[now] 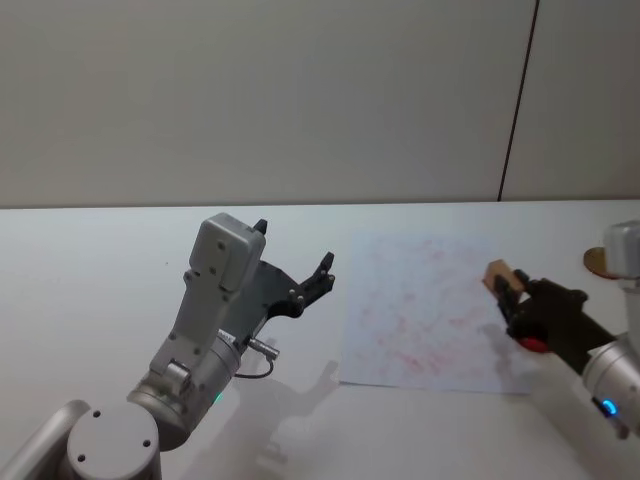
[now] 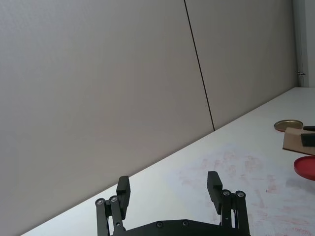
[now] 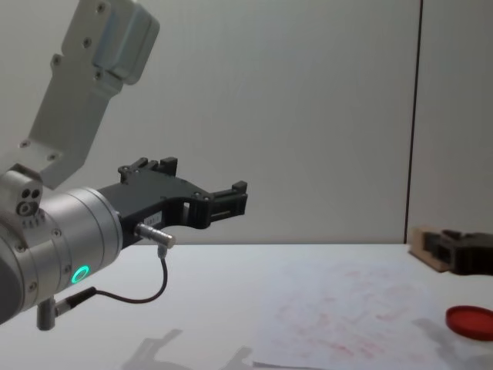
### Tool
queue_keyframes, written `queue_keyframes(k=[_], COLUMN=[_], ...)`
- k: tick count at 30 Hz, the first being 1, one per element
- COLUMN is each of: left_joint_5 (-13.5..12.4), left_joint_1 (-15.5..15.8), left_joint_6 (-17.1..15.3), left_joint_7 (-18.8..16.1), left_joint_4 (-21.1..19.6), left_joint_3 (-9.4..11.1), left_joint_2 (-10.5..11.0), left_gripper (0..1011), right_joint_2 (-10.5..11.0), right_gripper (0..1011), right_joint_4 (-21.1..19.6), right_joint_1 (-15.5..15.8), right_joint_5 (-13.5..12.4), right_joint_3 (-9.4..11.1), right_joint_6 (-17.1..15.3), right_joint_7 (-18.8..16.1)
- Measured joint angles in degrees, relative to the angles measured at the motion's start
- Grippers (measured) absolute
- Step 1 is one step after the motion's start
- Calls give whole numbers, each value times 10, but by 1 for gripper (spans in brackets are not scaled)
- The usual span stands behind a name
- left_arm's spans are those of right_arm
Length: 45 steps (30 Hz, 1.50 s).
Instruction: Use the one hand to pick up the stamp and affix it onto the A4 paper.
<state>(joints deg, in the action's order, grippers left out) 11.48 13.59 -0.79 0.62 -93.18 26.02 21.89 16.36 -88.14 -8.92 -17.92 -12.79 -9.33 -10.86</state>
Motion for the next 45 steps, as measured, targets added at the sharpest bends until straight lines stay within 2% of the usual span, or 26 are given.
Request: queue_keyframes(k=[4,18,31,45], left_joint_5=[0,0,0,0], left_joint_1=[0,0,0,0], left_joint_6=[0,0,0,0], left_joint_7=[0,0,0,0], left_joint_4=[0,0,0,0], left_joint_3=[0,0,0,0], left_joint_2=[0,0,0,0], left_gripper=[993,993,993,993], right_joint_2=[8,18,18,19], right_gripper=[220,219,219,220], right_joint_4=[11,58,89,100], right_joint_1=[-5,-22,-29,-28], right_joint_5=[1,7,11,12], right_joint_3=[10,25,27,26], right_joint_6=[2,3,-9,-17], right_joint_7=[5,9,-3,-14])
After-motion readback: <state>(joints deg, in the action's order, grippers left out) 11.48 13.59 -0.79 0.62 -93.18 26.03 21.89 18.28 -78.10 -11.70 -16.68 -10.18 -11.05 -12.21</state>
